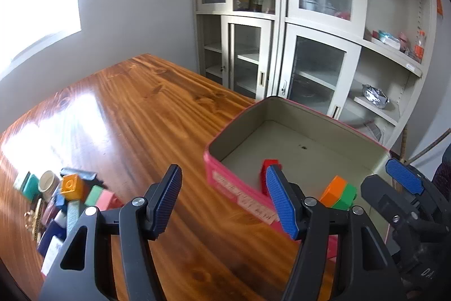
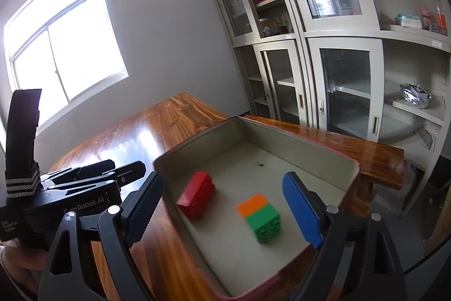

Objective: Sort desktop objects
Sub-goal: 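Withdraw both tools from the tin back toward the table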

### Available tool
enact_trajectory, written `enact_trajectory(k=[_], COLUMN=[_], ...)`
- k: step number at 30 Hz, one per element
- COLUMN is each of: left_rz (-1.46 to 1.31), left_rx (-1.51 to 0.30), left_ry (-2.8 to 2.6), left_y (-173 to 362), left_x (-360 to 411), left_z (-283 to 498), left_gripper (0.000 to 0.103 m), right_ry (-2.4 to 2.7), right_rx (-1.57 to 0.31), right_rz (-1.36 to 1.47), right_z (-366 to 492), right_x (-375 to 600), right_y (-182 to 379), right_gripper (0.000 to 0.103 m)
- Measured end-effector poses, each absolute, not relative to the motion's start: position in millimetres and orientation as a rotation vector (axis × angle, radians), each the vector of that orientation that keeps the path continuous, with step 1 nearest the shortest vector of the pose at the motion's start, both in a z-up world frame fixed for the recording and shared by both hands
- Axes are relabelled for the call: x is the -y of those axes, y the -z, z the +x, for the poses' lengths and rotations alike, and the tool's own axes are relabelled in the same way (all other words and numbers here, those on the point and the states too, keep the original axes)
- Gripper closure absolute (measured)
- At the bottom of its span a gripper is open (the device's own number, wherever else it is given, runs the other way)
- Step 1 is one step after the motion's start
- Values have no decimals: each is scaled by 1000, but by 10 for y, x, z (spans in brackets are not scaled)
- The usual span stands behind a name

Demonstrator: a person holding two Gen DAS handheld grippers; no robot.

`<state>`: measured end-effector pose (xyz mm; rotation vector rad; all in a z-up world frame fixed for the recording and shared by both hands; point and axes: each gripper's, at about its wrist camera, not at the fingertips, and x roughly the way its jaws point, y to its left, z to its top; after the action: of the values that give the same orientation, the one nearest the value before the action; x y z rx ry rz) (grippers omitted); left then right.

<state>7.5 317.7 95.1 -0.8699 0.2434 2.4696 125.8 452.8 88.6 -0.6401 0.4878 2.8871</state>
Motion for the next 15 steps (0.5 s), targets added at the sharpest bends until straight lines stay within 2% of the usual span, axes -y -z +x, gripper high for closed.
enact_trajectory(k=[4, 15], left_rz=[-867, -892], left_rx=[-230, -129], left_ry=[-2486, -2537], left_y=[-959, -945], left_x=[-2994, -2412], left_z=[102, 90], left_gripper=[37, 37], right_ry=[-2912, -2962], right_rx=[-476, -448], right_rz=[-653, -683], right_z=[1233, 1201], right_x=[-4397, -4056], right_y=[-903, -944], right_gripper=[9, 7])
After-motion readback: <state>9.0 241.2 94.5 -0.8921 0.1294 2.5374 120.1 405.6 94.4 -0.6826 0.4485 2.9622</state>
